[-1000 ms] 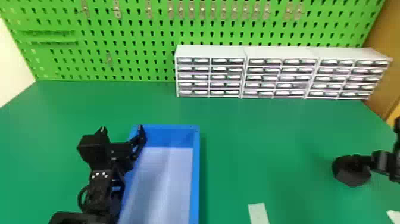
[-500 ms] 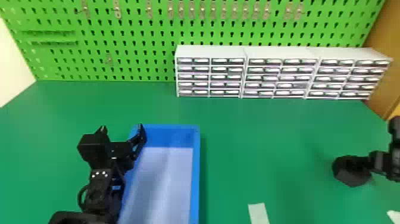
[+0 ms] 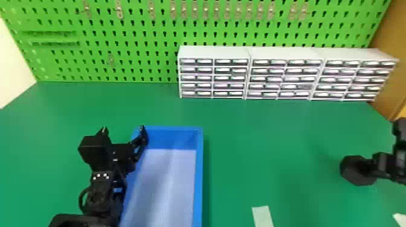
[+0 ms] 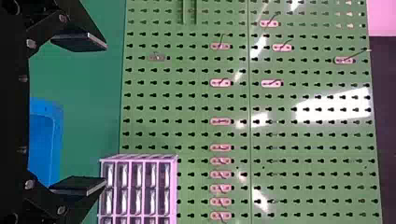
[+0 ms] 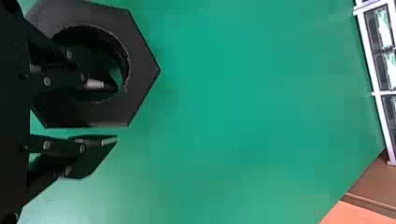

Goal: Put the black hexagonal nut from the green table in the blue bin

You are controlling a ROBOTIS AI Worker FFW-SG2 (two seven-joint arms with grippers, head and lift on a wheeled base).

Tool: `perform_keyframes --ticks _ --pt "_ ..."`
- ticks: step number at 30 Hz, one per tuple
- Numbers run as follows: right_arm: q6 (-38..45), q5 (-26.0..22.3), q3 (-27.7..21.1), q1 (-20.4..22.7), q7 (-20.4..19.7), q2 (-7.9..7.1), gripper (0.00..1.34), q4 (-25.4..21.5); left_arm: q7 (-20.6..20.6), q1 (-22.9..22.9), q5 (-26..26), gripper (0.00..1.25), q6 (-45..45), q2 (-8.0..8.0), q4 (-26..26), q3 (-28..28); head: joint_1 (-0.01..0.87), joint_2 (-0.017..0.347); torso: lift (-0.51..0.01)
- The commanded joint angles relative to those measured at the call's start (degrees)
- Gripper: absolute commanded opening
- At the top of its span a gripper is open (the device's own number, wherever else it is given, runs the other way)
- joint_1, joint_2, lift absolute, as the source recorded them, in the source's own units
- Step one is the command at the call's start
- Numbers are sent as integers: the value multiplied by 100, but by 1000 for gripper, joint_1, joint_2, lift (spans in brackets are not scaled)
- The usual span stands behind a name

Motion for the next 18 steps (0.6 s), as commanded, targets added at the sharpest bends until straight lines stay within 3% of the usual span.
perform_keyframes --ticks 1,4,8,18 --pt "14 -267 -40 16 1 -48 285 74 3 -10 -1 999 0 0 0 -1 657 57 -95" --pt "31 -311 -13 16 -8 -74 175 83 3 -10 -1 999 0 0 0 -1 657 57 -95" --pt "23 -337 -119 51 -8 -56 170 83 3 -10 -10 999 0 0 0 -1 657 57 -95" --pt "-118 -961 -259 394 -8 -39 170 -225 3 -10 -10 999 0 0 0 8 657 57 -95"
